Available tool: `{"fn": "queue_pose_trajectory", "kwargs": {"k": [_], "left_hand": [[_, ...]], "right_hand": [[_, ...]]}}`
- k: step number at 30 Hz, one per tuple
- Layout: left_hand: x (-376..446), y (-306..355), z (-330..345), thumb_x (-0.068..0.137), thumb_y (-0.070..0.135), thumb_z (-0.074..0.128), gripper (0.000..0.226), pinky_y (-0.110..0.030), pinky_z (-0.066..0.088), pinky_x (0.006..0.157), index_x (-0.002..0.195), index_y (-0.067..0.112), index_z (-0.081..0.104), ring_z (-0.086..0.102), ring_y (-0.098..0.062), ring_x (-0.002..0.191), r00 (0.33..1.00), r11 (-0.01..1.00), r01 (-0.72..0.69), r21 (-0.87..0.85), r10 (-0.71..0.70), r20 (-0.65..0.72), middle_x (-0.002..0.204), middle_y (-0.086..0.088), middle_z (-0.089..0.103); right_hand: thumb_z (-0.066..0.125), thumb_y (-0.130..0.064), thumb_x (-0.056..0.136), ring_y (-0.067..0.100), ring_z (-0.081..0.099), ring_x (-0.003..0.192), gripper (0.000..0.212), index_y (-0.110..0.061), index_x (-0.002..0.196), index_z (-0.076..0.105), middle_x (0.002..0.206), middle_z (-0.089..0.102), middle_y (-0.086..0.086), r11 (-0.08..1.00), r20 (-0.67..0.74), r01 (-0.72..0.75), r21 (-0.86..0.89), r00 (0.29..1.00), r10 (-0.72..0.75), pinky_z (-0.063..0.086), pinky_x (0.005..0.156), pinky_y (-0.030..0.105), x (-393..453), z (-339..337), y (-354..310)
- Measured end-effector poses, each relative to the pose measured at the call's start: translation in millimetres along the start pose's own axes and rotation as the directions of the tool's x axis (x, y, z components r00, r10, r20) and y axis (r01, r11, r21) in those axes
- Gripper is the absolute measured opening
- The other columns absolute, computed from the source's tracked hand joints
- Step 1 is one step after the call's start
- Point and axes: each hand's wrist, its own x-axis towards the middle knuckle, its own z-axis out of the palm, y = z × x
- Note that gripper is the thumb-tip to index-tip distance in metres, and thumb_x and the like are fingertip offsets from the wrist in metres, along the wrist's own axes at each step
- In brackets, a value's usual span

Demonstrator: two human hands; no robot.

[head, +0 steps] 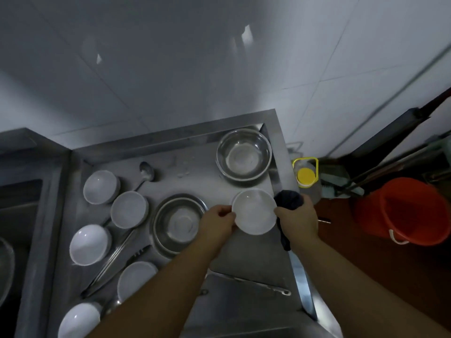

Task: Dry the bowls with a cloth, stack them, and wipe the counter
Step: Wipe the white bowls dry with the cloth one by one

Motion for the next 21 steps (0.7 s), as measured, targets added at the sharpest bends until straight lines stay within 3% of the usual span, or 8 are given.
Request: {"fn": "queue_pose_trajectory", "kwargs": {"k": [6, 11, 14, 17, 21], "left_hand": [[23.4, -9.1, 8.9, 0.094, 0.015, 0.068, 0.033, -0.047, 0.065, 0.089, 0.077, 0.042, 0.076, 0.078, -0.018, 0.088, 0.997, 0.995, -0.018, 0.093, 0.025, -0.075, 0.087, 0.011, 0.080], [30.2, -15.6, 13.1, 0.094, 0.016, 0.065, 0.053, -0.045, 0.065, 0.089, 0.067, 0.060, 0.074, 0.076, -0.016, 0.089, 0.991, 0.991, -0.032, 0.132, 0.049, -0.122, 0.075, 0.028, 0.075], [31.0, -18.7, 14.5, 0.092, 0.017, 0.063, 0.047, -0.045, 0.065, 0.088, 0.080, 0.059, 0.078, 0.076, -0.015, 0.088, 0.988, 0.984, -0.043, 0.170, 0.067, -0.141, 0.078, 0.025, 0.076], [30.4, -17.8, 15.9, 0.092, 0.018, 0.061, 0.032, -0.046, 0.064, 0.090, 0.112, 0.033, 0.082, 0.075, -0.018, 0.090, 0.982, 0.969, -0.050, 0.240, 0.092, -0.165, 0.089, 0.015, 0.079], [31.1, -17.0, 17.6, 0.091, 0.019, 0.059, 0.032, -0.047, 0.064, 0.087, 0.113, 0.026, 0.082, 0.075, -0.022, 0.088, 0.978, 0.952, -0.052, 0.301, 0.109, -0.178, 0.092, 0.006, 0.080]], "right_hand": [[0.073, 0.000, 0.080, 0.027, 0.053, 0.076, 0.036, -0.005, 0.109, 0.053, 0.087, 0.054, 0.012, 1.000, 0.027, 0.021, -0.015, 0.999, -0.020, 0.039, 0.059, 0.036, 14.6, 10.4, 1.2], [0.072, 0.000, 0.079, 0.029, 0.059, 0.082, 0.035, -0.008, 0.109, 0.055, 0.094, 0.059, 0.015, 0.999, 0.081, 0.049, -0.023, 0.996, -0.047, 0.040, 0.064, 0.038, 20.9, 15.0, 5.5], [0.073, 0.000, 0.078, 0.020, 0.058, 0.079, 0.036, -0.013, 0.106, 0.054, 0.092, 0.059, 0.006, 0.997, 0.079, 0.073, -0.020, 0.994, -0.072, 0.043, 0.062, 0.035, 24.4, 19.3, 7.2], [0.073, 0.003, 0.076, 0.009, 0.056, 0.076, 0.039, -0.015, 0.106, 0.055, 0.089, 0.058, -0.001, 0.994, 0.083, 0.110, -0.027, 0.991, -0.108, 0.040, 0.059, 0.030, 26.6, 22.4, 10.6], [0.073, 0.004, 0.076, 0.003, 0.054, 0.073, 0.043, -0.016, 0.110, 0.055, 0.086, 0.056, -0.005, 0.989, 0.077, 0.144, -0.039, 0.987, -0.141, 0.037, 0.056, 0.026, 27.4, 25.5, 14.5]]}}
